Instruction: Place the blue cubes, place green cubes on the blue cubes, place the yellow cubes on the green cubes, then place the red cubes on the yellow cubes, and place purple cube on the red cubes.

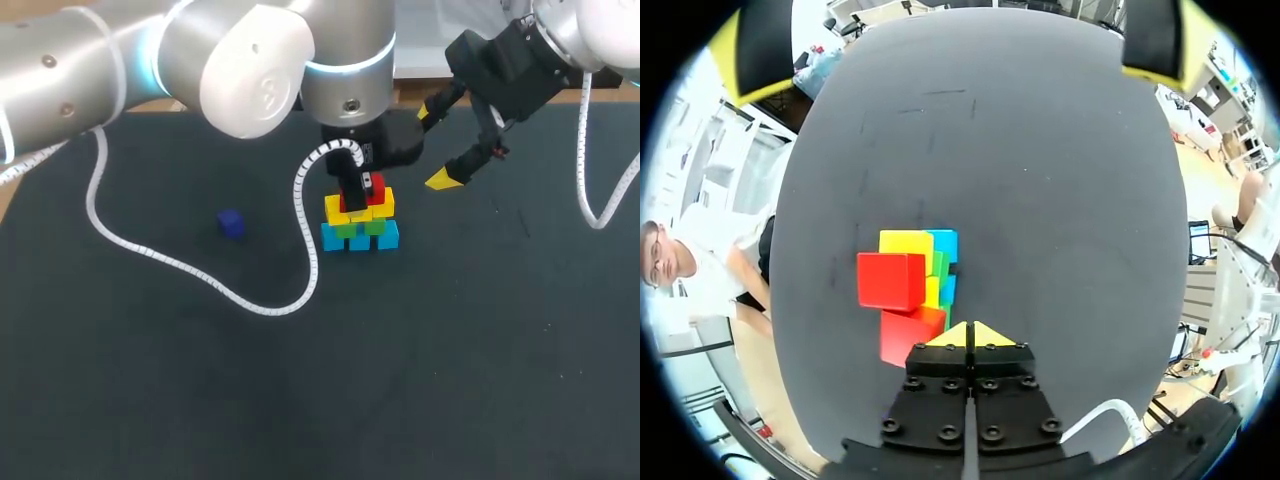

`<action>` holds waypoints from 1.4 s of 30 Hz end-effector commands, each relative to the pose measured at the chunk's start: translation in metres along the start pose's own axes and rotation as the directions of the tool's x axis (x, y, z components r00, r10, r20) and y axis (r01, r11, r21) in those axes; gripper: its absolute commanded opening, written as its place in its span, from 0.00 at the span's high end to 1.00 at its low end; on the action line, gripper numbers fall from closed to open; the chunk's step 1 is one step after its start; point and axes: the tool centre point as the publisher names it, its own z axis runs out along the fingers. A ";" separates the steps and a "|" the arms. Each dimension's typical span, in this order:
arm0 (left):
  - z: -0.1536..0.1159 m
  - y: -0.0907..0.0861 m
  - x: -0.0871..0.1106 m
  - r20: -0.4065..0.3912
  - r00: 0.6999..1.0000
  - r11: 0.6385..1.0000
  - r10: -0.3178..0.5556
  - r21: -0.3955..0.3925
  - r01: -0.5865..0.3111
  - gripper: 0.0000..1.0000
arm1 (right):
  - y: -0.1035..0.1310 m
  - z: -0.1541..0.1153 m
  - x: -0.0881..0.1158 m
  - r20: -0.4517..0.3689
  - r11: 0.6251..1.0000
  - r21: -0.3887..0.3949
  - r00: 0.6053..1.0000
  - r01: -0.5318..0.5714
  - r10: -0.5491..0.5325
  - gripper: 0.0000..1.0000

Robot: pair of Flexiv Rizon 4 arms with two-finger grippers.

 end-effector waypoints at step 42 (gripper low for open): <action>-0.001 0.018 -0.001 -0.006 1.000 1.000 0.016 -0.006 -0.016 1.00 | 0.000 0.000 0.000 0.000 1.000 0.000 1.000 0.000 0.000 0.00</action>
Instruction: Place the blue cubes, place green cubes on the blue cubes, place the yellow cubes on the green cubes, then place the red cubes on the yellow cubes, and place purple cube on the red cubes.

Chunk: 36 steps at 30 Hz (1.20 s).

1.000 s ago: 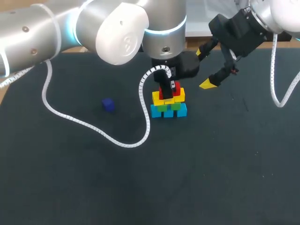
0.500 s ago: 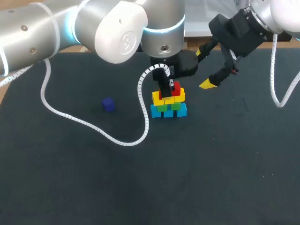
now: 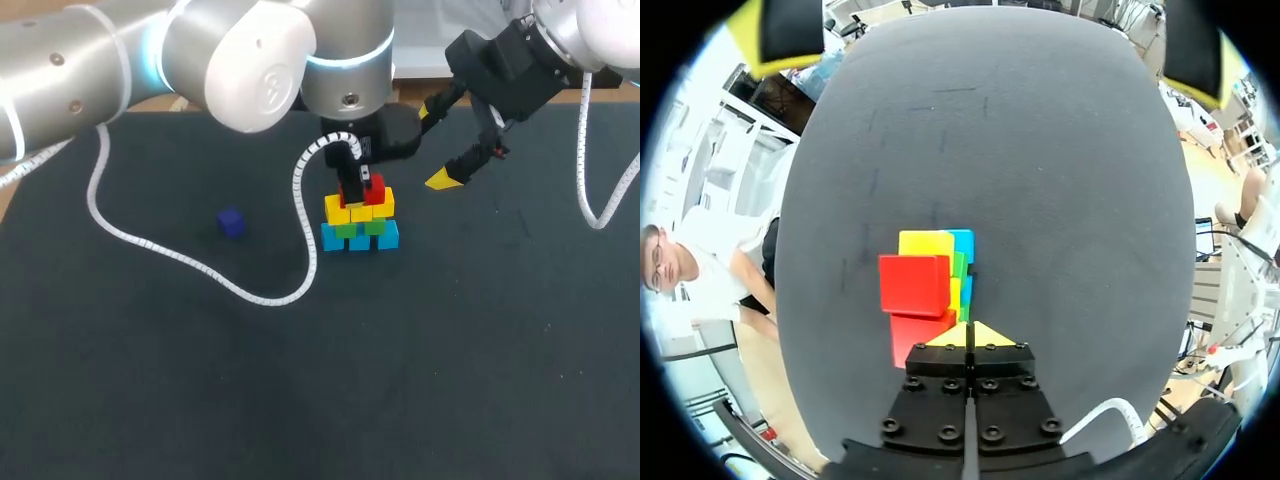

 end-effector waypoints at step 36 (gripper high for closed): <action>0.001 0.003 0.002 -0.002 1.000 1.000 0.004 0.006 -0.004 1.00 | 0.000 0.000 0.000 0.000 1.000 0.000 1.000 0.000 0.000 0.00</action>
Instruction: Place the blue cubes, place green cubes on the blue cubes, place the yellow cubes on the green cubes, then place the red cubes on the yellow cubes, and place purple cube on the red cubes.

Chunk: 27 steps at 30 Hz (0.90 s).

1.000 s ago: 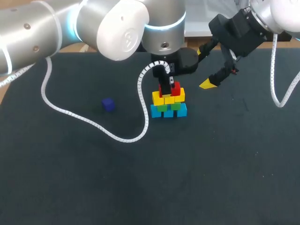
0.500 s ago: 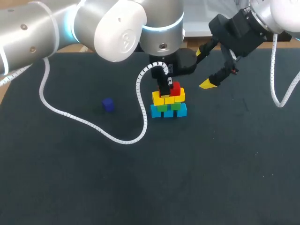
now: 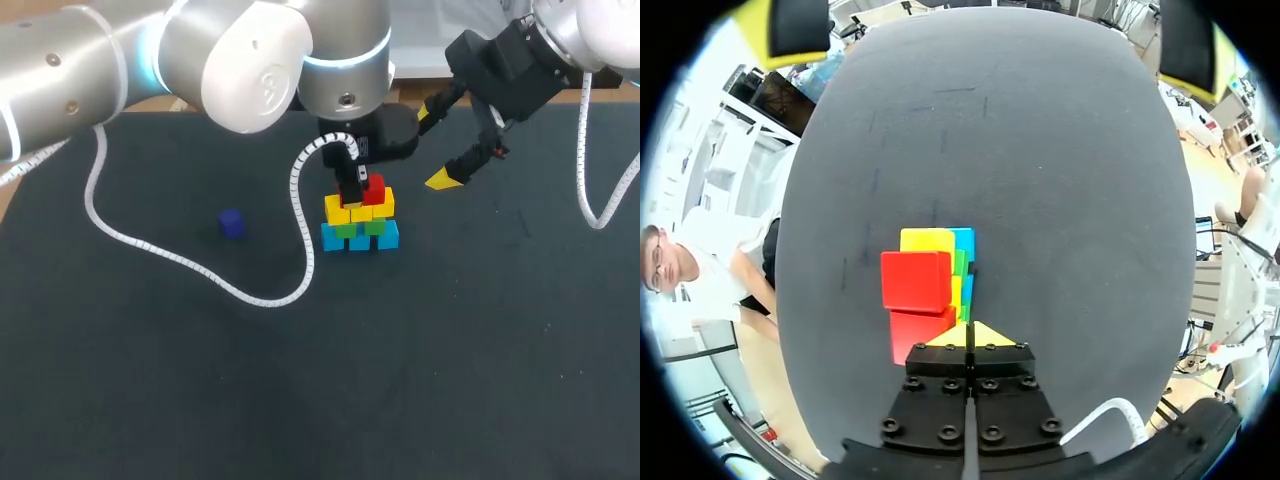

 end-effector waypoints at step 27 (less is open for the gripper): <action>-0.041 -0.017 0.005 0.048 0.999 0.997 0.021 -0.078 -0.017 1.00 | 0.000 0.000 0.000 0.000 1.000 0.000 1.000 0.000 0.000 0.00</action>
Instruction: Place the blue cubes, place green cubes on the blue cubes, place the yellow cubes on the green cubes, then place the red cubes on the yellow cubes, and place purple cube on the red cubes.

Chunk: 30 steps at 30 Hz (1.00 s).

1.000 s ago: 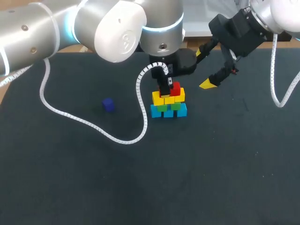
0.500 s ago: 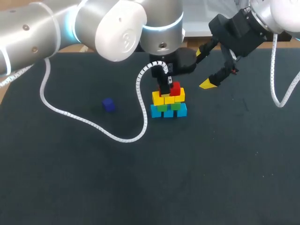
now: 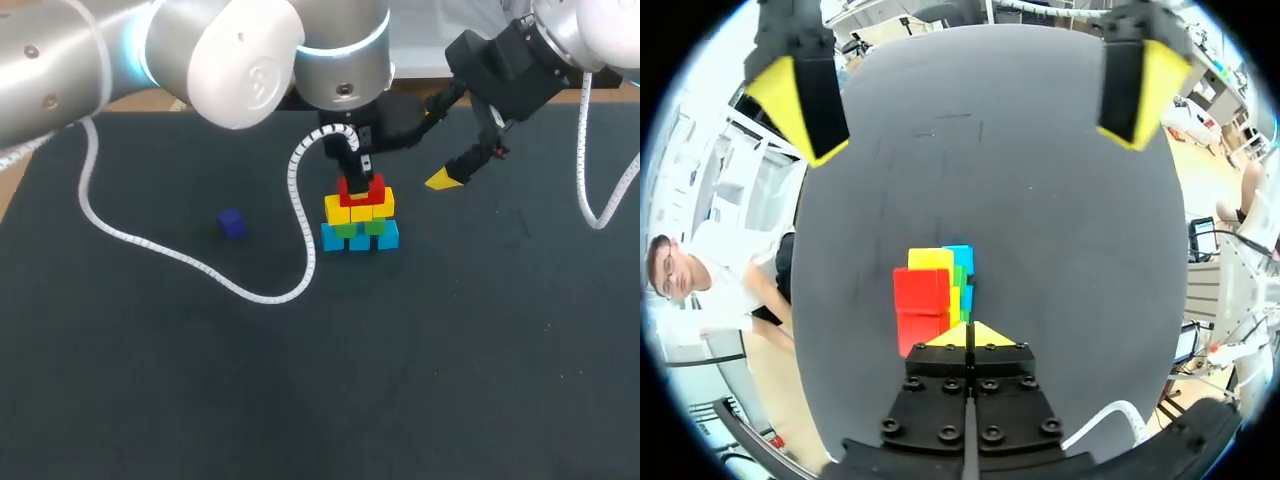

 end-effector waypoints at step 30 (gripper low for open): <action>-0.030 0.001 0.087 0.173 0.985 0.999 -0.002 0.033 -0.004 0.00 | 0.000 0.000 0.000 0.000 1.000 0.000 1.000 0.000 0.000 0.00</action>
